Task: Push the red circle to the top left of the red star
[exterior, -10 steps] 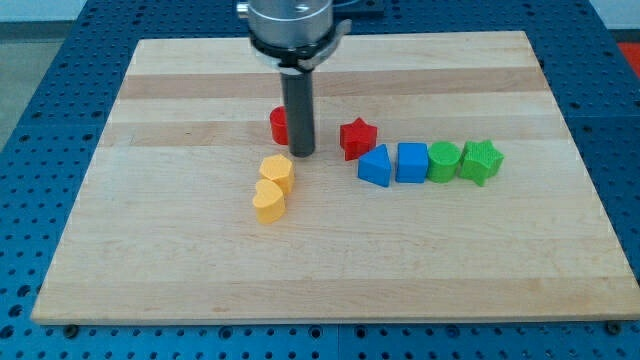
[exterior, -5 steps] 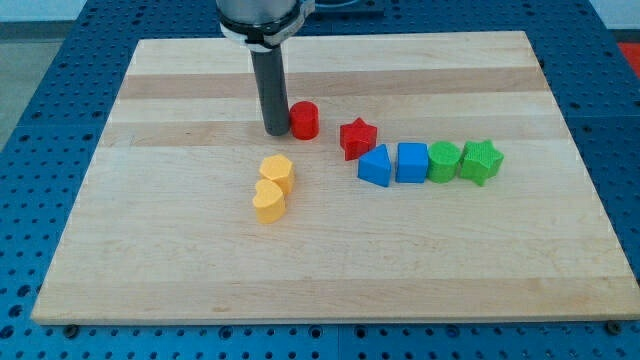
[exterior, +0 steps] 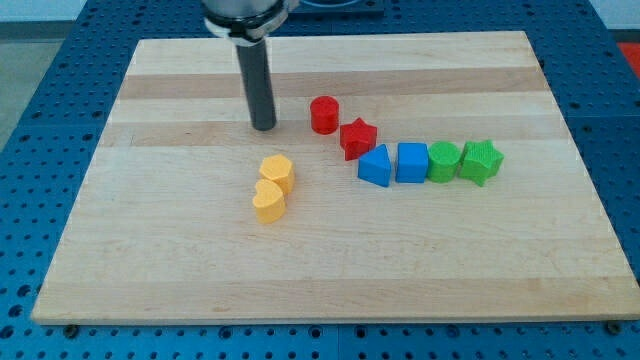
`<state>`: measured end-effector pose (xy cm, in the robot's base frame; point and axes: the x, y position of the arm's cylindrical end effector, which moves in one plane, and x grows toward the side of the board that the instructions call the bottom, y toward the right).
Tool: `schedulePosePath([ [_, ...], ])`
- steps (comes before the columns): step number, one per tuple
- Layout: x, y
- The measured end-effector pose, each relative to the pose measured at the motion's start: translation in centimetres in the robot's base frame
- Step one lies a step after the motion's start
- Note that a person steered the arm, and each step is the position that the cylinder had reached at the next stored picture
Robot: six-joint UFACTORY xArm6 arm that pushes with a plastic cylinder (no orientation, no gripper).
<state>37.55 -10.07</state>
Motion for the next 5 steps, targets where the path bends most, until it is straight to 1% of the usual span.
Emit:
schedulePosePath([
  [2,6.2,-3.2],
  [3,9.0,-3.4],
  [5,12.8,-0.5],
])
